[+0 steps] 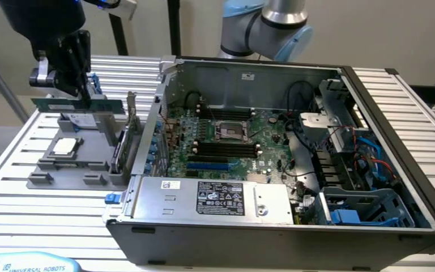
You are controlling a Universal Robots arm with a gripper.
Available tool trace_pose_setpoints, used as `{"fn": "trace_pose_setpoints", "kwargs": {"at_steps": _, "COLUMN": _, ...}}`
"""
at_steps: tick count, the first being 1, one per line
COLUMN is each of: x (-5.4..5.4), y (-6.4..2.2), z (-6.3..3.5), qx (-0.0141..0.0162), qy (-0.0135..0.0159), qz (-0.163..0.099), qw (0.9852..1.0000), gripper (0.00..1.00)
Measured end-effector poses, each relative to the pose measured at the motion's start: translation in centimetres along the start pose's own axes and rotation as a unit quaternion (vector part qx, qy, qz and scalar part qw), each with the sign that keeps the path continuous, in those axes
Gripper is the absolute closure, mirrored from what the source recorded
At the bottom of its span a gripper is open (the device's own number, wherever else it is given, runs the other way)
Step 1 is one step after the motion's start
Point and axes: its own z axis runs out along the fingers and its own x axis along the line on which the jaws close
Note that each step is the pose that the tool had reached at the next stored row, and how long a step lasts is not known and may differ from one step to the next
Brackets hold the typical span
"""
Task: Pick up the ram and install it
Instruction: 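Pick up the ram and move it above insertion slot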
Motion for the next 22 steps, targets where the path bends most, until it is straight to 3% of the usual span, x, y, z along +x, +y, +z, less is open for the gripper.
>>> {"fn": "trace_pose_setpoints", "kwargs": {"at_steps": 14, "x": 0.2, "y": -6.36, "z": -0.76, "qx": -0.0002, "qy": -0.0103, "qz": 0.0, "qw": 0.9999, "gripper": 0.87}}
{"fn": "trace_pose_setpoints", "kwargs": {"at_steps": 22, "x": 0.3, "y": -9.98, "z": -0.91, "qx": -0.0006, "qy": -0.0119, "qz": 0.0, "qw": 0.9999, "gripper": 0.87}}
